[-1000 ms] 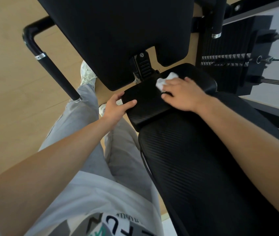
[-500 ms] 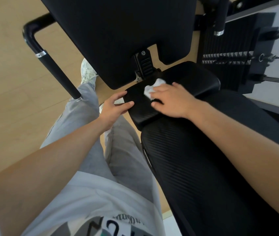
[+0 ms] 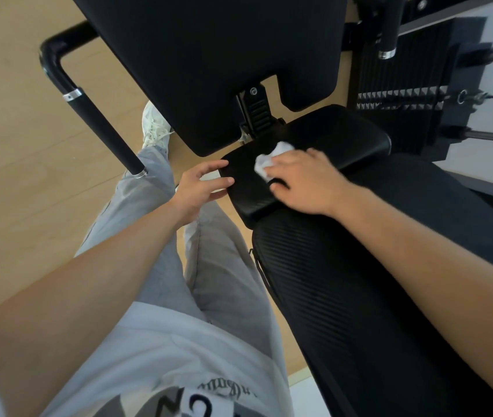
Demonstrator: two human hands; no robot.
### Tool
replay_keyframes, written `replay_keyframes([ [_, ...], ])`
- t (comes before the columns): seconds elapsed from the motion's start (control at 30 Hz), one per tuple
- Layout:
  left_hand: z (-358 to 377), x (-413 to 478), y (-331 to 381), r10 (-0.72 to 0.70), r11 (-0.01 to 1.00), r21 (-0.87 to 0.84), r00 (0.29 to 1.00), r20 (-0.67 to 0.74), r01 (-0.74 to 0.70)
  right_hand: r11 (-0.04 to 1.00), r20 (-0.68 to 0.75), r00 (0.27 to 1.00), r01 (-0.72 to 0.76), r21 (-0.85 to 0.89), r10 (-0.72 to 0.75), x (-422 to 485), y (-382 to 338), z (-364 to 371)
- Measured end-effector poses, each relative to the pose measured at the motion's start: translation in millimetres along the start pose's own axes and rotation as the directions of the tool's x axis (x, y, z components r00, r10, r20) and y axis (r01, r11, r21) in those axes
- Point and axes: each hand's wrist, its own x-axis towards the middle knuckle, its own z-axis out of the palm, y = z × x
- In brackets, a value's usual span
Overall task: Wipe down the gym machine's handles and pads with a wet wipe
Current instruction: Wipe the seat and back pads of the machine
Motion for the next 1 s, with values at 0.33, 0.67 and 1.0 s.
replay_keyframes([
  [0.33,-2.9,4.1,0.7,-0.058,0.997,-0.042,0.998,0.012,0.059,0.971,-0.037,0.972,-0.234,-0.052,0.233,3.6,50.5,-22.5],
  [0.67,-5.3,4.5,-1.9,-0.049,0.996,-0.069,0.998,0.024,0.051,0.988,0.156,0.979,0.14,-0.059,-0.129,-12.4,-23.3,7.4],
  [1.0,1.9,-1.9,5.9,-0.111,0.988,-0.109,0.994,-0.01,0.11,0.997,0.171,0.984,0.059,-0.051,-0.05,-52.8,-29.9,0.7],
])
